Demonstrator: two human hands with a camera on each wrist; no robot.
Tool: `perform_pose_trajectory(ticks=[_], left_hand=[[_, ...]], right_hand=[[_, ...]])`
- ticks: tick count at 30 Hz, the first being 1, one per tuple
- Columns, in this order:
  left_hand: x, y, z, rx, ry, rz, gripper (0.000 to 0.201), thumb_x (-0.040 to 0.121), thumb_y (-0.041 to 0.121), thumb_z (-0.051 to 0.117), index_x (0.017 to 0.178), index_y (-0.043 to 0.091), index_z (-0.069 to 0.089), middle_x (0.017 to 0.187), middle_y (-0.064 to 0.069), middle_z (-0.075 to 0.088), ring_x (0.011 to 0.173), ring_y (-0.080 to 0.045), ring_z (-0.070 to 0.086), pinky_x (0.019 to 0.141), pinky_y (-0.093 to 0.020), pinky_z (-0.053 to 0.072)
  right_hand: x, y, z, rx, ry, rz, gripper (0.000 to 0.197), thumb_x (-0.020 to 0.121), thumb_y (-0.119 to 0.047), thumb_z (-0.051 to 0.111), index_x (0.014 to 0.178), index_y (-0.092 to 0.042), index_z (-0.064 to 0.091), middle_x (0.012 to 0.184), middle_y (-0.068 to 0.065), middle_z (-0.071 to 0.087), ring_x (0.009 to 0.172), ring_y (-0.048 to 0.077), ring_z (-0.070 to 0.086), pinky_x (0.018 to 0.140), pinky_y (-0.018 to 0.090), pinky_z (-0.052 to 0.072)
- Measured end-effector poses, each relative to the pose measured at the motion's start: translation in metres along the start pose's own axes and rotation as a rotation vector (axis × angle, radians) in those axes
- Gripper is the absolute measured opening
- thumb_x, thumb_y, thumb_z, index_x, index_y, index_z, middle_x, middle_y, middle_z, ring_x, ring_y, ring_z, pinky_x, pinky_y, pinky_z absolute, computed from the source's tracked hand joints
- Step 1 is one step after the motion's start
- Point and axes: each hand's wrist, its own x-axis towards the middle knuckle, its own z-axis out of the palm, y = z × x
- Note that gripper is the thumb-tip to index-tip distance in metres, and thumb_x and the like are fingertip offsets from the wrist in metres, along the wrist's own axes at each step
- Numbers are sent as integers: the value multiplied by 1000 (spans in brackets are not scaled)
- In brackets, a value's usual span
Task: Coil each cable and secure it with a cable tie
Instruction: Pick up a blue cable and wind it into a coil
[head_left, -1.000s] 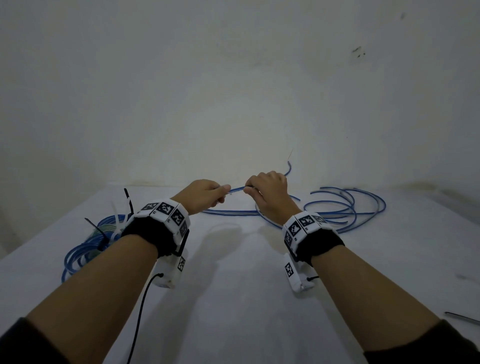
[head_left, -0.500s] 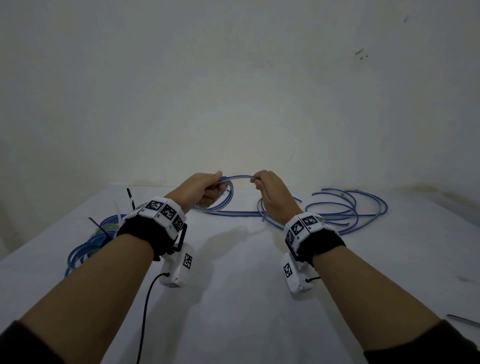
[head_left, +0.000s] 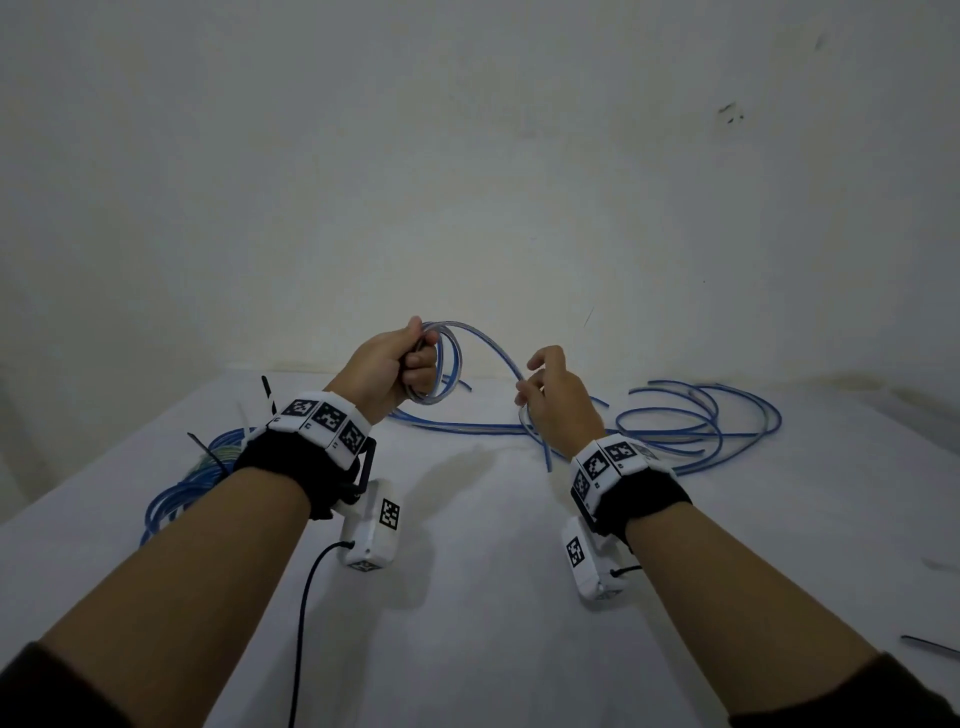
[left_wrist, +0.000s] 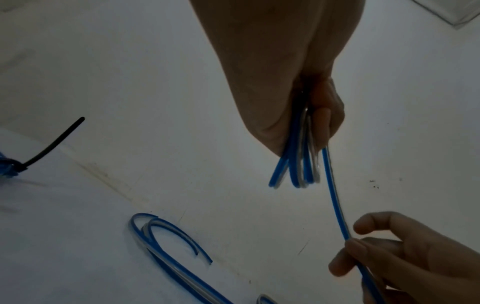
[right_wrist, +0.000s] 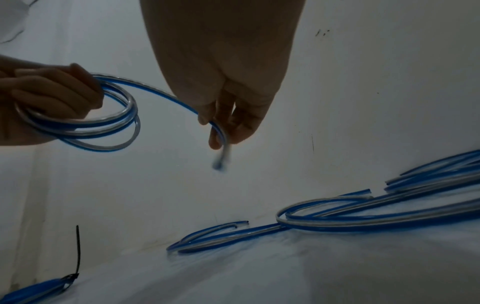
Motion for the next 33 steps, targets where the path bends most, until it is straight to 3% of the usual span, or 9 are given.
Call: perform_pose_trajectory(ticks=[3,5,7,10,15,18,20,24,33], left_hand=[[1,-3,1,-60,14,11,38,103,28,23,78,11,46,47,8,35,37,-4,30,43,-15,25],[2,-3,1,-101,16,24,38,103,29,23,78,12,46,47,9,36,38,-4,31,43,-15,28],[3,-3,1,-133,20,36,38,103,30,23,78,13,47,48,9,36,39,-4,32,43,-15,30],[4,-1,3,-159,21,51,36,103,30,25,79,14,47,50,9,38,39,-3,33,43,-14,31],[4,-3,6,-121,23,77,33,103,27,26,81,14,47,51,9,40,40,-5,33,45,-15,33],[4,-6,10,-143,8,67,35,103,29,25,81,13,46,54,7,42,43,-7,35,47,-17,34],[5,-7,14,-177,-4,43,40,102,37,22,82,12,46,56,4,43,45,-9,36,49,-18,35],[6,-9,19,-175,-6,45,50,97,53,24,86,10,46,65,0,42,53,-11,40,60,-22,36],[7,-13,24,-54,-2,92,28,87,39,49,95,13,42,69,5,41,56,-5,43,66,-20,34]], right_hand=[[-2,-8,2,61,-33,-85,10,93,-4,49,98,-11,45,76,7,56,55,19,54,54,22,44],[-1,-10,5,119,-76,-108,13,92,1,47,94,-7,57,76,10,59,54,14,58,56,24,51],[0,-10,9,169,-142,-79,25,92,6,42,98,-3,64,83,11,61,62,8,62,61,19,54],[-2,-13,13,146,-222,-108,33,89,13,41,111,-2,61,94,8,60,77,15,64,70,16,54],[-5,-24,15,165,-215,-170,19,84,2,62,102,-1,67,89,9,64,77,20,63,76,30,57],[-4,-27,20,94,-163,-246,12,84,-13,67,95,-10,73,92,1,51,76,13,55,68,22,51],[-4,-28,23,92,-135,-270,11,84,-14,67,92,-9,73,94,1,48,77,14,54,66,23,48],[-4,-32,28,115,-97,-299,12,86,-12,65,87,-3,72,88,7,55,77,20,57,72,40,52],[-6,-39,31,144,-104,-214,17,87,-11,62,78,2,69,84,16,59,74,29,60,75,47,50]])
